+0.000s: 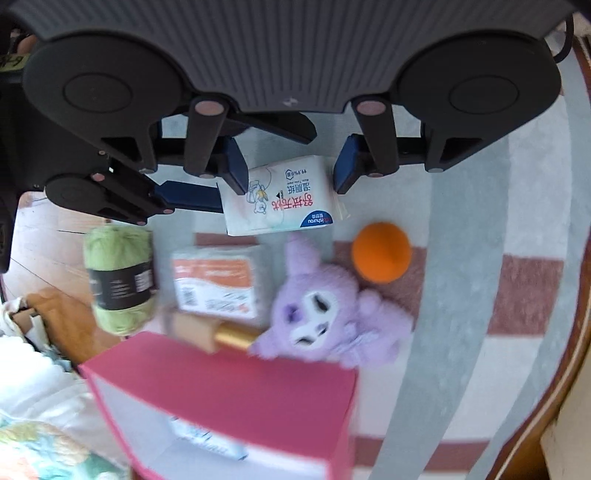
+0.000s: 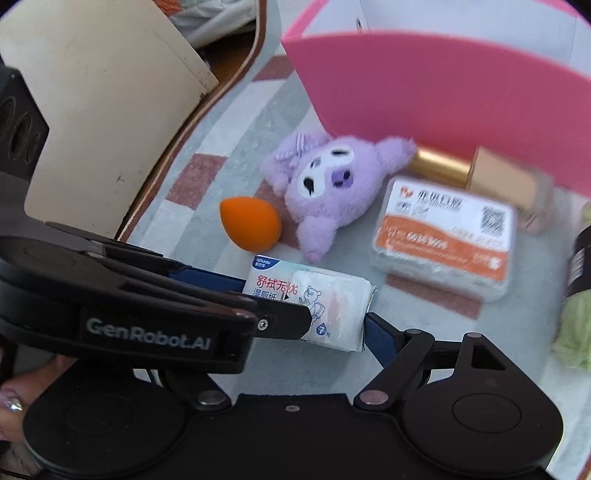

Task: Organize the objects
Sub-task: 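Carry the white pack into the pink box beside the blue pack, release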

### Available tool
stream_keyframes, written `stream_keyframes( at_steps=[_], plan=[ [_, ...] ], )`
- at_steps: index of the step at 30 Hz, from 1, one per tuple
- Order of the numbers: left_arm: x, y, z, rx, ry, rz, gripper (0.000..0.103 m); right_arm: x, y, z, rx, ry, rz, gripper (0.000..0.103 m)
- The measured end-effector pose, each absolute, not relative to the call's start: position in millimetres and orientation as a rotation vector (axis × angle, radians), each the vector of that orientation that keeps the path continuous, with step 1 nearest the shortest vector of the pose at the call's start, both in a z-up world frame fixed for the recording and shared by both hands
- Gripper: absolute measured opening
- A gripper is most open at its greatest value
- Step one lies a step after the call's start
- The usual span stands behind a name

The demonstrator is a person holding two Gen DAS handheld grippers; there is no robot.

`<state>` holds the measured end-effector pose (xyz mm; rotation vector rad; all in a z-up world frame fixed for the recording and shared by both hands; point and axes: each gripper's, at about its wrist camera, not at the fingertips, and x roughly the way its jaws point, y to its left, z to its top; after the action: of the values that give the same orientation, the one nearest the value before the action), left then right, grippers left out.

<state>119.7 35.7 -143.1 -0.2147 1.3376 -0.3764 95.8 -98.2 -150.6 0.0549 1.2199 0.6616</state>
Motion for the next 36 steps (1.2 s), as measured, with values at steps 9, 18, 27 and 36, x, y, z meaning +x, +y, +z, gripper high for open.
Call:
stream_keyframes(
  at_steps=[9, 18, 27, 36],
  plan=[
    [119, 18, -64, -0.229, 1.188, -0.447, 0.048, 83, -117, -74, -0.064, 0.999, 0.644, 0.085],
    [158, -4, 1, -0.196, 1.048, -0.526, 0.049, 112, -142, -3, -0.069, 0.822, 0.587, 0.086],
    [217, -40, -1, -0.247, 1.044, -0.551, 0.048, 165, -157, 6, -0.211, 0.795, 0.511, 0.086],
    [289, -70, -54, -0.316, 1.088, -0.441, 0.047, 241, -168, -34, -0.219, 0.947, 0.500, 0.086]
  ],
)
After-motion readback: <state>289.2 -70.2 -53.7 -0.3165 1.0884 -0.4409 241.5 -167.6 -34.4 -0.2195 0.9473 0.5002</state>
